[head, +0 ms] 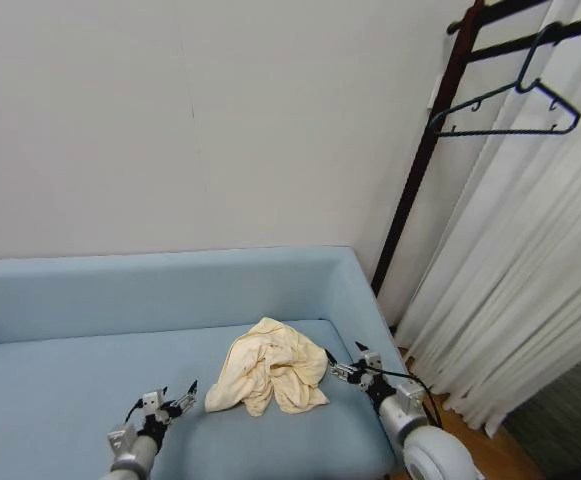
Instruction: Pick up the clothes from the sofa and hang them on the clothes hanger.
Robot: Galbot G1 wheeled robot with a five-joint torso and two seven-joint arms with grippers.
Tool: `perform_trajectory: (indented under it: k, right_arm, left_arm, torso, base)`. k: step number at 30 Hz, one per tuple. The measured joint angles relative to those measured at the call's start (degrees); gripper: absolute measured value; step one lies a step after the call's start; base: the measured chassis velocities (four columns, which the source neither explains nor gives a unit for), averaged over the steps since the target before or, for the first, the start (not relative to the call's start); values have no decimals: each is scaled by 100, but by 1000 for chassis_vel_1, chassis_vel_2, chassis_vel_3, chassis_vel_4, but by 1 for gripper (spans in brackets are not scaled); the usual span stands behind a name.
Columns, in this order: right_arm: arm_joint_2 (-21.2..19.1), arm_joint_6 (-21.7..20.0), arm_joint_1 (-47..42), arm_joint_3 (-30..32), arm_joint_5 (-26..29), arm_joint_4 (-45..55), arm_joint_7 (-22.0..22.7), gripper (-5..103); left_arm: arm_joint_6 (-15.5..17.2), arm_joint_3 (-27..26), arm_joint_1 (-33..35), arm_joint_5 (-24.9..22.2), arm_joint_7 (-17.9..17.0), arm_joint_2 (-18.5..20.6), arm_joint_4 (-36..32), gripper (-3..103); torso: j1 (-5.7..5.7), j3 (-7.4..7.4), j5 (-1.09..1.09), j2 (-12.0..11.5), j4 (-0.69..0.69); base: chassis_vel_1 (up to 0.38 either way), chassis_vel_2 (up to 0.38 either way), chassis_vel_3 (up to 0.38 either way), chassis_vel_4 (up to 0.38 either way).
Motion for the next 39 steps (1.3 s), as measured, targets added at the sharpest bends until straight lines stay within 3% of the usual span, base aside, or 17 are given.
perform_trajectory:
  k: [5, 7, 18, 25, 39]
  right_arm:
    - [-46, -2, -3, 3, 58, 27, 139, 100]
    - [-67, -5, -8, -2, 67, 30, 190, 100]
    - [-116, -9, -46, -3, 47, 1, 293, 100]
    - [-204, -18, -19, 12, 65, -10, 360, 100]
    - [-171, -19, 10, -4, 45, -113, 382, 100]
  left_arm:
    - [156, 291, -250, -273, 27, 17, 407, 100]
    - [315, 375, -474, -584, 82, 14, 628, 100]
    - [566, 618, -1052, -1083, 290, 5, 1303, 100]
    - [960, 676, -1365, -1578, 311, -56, 1655, 102]
    - [965, 935, -1510, -1326, 208, -115, 1746, 72]
  torso:
    - [0, 0, 0, 0, 1]
    - [0, 0, 0, 0, 0]
    - [0, -1, 1, 0, 1]
    - [-1, -1, 4, 1, 4]
    - [-1, -1, 2, 1, 1]
  base:
    - [0, 0, 0, 0]
    - [0, 0, 0, 0]
    - [0, 0, 0, 0]
    - [0, 0, 0, 0]
    - [0, 0, 0, 0]
